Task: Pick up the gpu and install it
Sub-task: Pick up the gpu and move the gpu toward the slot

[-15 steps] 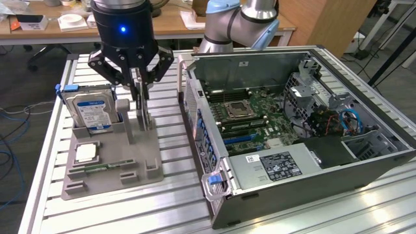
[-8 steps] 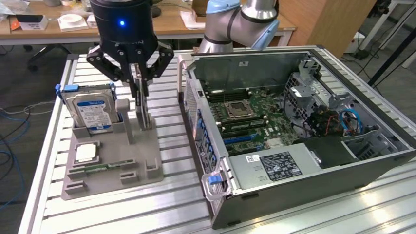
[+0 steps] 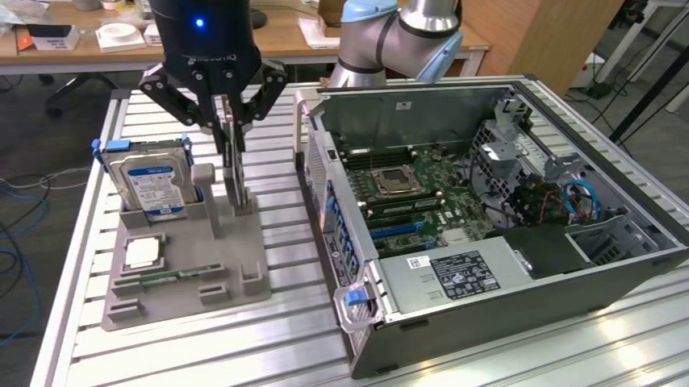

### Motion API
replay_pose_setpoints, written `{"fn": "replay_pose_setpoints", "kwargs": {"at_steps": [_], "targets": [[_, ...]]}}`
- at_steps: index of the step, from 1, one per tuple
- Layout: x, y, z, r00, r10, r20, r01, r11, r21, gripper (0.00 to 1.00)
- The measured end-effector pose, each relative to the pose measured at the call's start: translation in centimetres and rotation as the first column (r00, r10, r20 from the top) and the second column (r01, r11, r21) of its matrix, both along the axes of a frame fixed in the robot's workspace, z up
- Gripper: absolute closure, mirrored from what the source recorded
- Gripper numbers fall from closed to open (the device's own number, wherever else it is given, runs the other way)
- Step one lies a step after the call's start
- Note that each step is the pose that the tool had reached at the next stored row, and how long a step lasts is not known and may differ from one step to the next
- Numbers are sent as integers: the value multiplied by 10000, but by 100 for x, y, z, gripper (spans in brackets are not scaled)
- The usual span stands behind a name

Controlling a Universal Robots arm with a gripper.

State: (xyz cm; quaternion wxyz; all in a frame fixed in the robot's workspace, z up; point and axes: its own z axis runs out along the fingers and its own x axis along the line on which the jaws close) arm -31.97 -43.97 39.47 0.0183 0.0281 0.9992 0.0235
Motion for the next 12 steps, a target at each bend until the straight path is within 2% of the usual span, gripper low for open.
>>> {"fn": "replay_pose_setpoints", "kwargs": {"at_steps": [5,12], "targets": [[0,0,50,10000,0,1,0,10000,1,74],[1,0,55,10000,0,-1,0,10000,0,74]]}}
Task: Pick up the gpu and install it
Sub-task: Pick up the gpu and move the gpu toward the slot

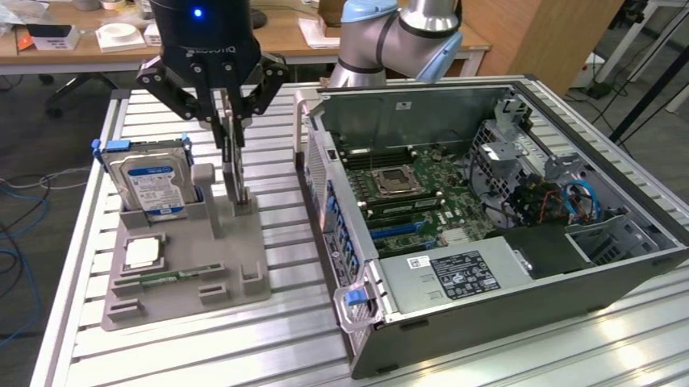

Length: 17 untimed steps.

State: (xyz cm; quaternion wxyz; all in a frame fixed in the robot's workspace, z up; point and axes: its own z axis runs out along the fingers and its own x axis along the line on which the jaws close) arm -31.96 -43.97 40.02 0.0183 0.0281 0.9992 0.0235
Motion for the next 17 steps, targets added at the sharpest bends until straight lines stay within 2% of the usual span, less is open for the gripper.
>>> {"fn": "replay_pose_setpoints", "kwargs": {"at_steps": [17], "targets": [[156,0,0,10000,-1,0,1,10000,2,74]]}}
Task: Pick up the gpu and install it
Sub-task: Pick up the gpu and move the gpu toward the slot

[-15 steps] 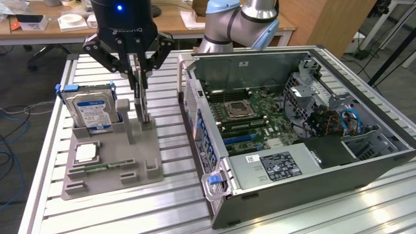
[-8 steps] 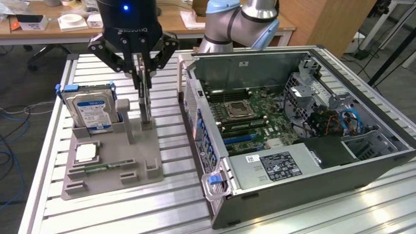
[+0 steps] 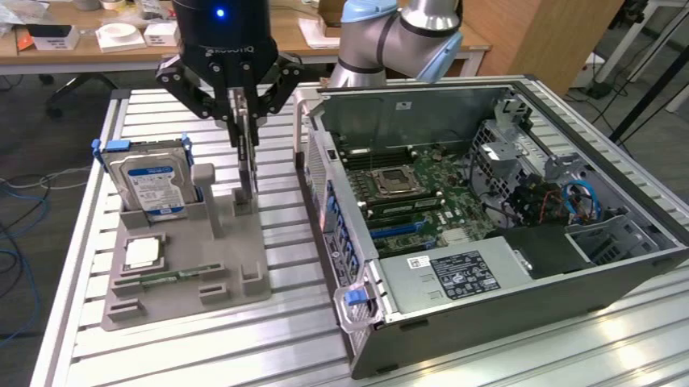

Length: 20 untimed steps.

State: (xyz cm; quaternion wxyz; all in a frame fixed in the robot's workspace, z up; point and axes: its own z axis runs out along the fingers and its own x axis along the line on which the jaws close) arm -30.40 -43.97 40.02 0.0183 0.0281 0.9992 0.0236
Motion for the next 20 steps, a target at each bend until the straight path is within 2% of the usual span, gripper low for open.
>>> {"fn": "replay_pose_setpoints", "kwargs": {"at_steps": [20], "targets": [[179,0,43,10000,0,-10,0,10000,18,74]]}}
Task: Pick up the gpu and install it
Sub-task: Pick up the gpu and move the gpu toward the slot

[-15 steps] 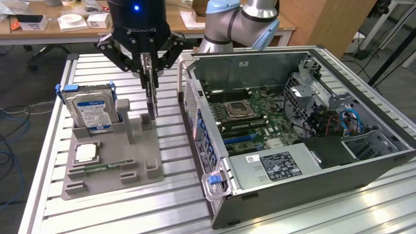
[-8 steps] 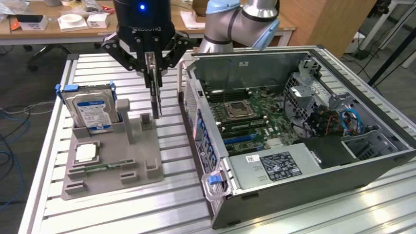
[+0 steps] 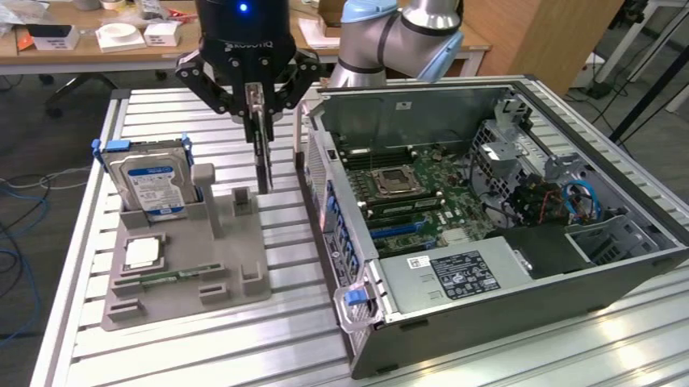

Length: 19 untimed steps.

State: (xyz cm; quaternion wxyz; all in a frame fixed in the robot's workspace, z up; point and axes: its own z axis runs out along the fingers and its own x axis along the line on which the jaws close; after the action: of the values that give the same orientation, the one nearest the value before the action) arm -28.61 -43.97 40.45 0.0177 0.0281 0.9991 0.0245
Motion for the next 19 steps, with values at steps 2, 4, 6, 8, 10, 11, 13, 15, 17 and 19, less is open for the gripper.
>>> {"fn": "replay_pose_setpoints", "kwargs": {"at_steps": [2,4,6,8,10,11,13,15,17,19], "targets": [[29,0,2,10000,0,-8,0,10000,0,74],[57,0,3,10000,-1,-14,1,10000,0,74],[87,0,3,10000,0,-21,0,10000,1,74],[114,0,4,10000,-1,-27,1,10000,0,74],[142,0,4,10000,0,-33,0,10000,1,74],[157,0,4,10000,0,-37,0,10000,1,74],[186,0,4,10000,0,-44,0,10000,1,74],[209,0,5,10000,0,-53,0,10000,1,74],[231,0,5,10000,0,-62,0,10000,1,74],[253,0,6,10000,0,-69,0,10000,0,74]]}}
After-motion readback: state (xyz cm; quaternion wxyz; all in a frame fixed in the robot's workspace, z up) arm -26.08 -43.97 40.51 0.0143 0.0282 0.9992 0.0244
